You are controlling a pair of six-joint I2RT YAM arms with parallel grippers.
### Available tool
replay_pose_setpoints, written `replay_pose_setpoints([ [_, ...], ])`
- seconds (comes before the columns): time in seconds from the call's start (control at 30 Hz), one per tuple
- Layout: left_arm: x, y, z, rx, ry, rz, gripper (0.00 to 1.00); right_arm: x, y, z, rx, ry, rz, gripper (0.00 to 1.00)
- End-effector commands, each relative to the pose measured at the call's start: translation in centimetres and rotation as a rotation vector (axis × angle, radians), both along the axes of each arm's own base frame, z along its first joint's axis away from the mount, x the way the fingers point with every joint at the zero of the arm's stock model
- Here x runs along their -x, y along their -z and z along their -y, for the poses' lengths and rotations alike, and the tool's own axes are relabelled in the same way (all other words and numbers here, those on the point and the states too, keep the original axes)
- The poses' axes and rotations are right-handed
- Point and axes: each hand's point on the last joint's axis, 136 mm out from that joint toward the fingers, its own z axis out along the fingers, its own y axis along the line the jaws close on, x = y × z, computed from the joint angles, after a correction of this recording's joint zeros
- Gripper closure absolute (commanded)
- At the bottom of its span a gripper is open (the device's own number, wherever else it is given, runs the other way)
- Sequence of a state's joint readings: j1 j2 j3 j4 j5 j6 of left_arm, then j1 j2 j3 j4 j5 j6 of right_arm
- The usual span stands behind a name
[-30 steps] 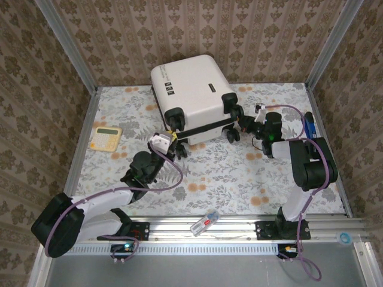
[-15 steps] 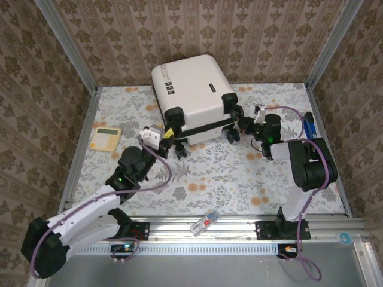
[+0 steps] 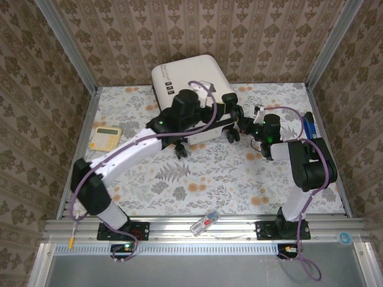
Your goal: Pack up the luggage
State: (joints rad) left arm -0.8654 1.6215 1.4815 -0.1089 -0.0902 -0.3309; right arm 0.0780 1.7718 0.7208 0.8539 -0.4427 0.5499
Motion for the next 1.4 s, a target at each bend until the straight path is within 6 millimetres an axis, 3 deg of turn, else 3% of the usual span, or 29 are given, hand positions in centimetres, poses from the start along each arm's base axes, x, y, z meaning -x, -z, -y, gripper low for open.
replay_pose_setpoints([
  [0.0, 0.0, 2.2, 1.4, -0.019, -0.05, -0.162, 0.27, 0.1, -1.7, -0.8, 0.018, -0.03, 0.036, 1.0],
  [0.27, -1.1, 6.2, 6.1, 0.023, -0.094, -0.293, 0.22, 0.2, -1.4, -0.9, 0.024, -0.038, 0.024, 1.0],
  [0.47, -1.5, 7.3, 8.1, -0.003, -0.123, -0.301, 0.2, 0.2, -1.2, -1.0, 0.017, -0.042, 0.018, 1.0],
  [0.77, -2.6, 9.0, 8.5, -0.094, -0.251, -0.302, 0.19, 0.2, -1.2, -1.1, 0.017, -0.049, 0.019, 1.0],
  [1.0, -3.5, 10.0, 7.6, -0.217, -0.337, -0.241, 0.23, 0.1, -1.1, -1.2, 0.014, -0.053, 0.018, 1.0],
  [1.37, -4.4, 10.9, 8.5, -0.263, -0.325, -0.21, 0.32, 0.1, -0.9, -1.3, 0.007, -0.057, 0.016, 1.0],
])
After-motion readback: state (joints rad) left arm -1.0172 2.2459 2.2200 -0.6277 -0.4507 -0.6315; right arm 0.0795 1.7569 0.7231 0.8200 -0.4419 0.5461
